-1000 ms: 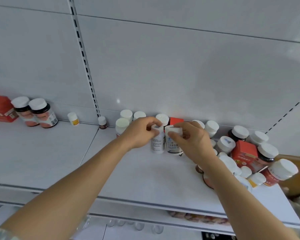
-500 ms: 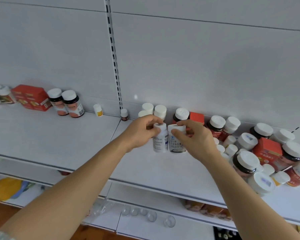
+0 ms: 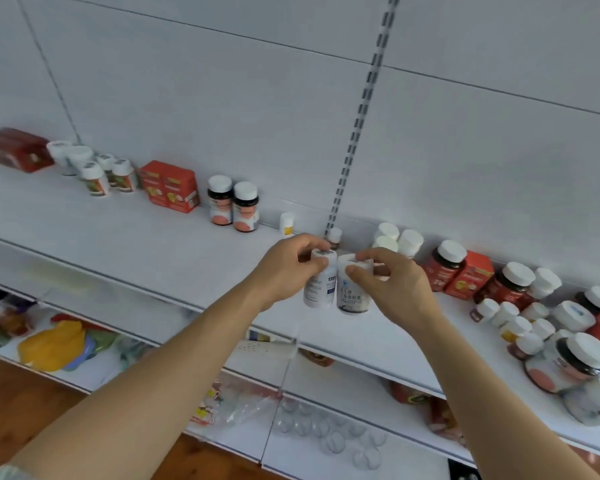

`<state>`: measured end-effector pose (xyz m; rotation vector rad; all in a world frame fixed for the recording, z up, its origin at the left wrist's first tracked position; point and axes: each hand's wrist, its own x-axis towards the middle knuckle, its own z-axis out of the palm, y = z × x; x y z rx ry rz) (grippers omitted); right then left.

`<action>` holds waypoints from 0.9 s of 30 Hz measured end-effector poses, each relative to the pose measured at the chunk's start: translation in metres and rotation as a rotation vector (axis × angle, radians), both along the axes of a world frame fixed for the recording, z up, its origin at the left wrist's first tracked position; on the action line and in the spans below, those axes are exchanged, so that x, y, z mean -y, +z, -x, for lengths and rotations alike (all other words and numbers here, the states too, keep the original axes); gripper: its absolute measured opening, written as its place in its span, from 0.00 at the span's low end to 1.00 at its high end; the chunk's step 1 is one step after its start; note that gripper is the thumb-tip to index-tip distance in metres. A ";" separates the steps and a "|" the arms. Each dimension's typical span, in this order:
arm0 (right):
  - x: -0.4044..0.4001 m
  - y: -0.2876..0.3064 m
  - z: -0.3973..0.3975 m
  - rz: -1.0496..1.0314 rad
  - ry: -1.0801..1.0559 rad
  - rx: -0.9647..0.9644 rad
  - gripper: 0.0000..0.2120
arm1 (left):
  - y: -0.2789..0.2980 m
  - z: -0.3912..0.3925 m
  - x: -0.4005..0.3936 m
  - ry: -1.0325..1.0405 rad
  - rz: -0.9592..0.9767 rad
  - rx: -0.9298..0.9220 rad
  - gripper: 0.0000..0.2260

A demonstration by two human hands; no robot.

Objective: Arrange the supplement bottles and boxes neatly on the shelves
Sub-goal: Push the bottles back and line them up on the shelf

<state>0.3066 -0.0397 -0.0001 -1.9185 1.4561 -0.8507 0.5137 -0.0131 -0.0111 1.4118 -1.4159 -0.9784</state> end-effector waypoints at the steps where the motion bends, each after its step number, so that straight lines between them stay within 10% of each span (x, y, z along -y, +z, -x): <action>1: -0.005 0.000 -0.018 0.007 0.007 -0.013 0.08 | 0.000 -0.016 -0.008 0.005 0.005 0.004 0.10; 27: 0.070 -0.005 -0.440 0.153 0.404 0.041 0.09 | 0.014 -0.411 -0.014 0.387 0.041 0.103 0.07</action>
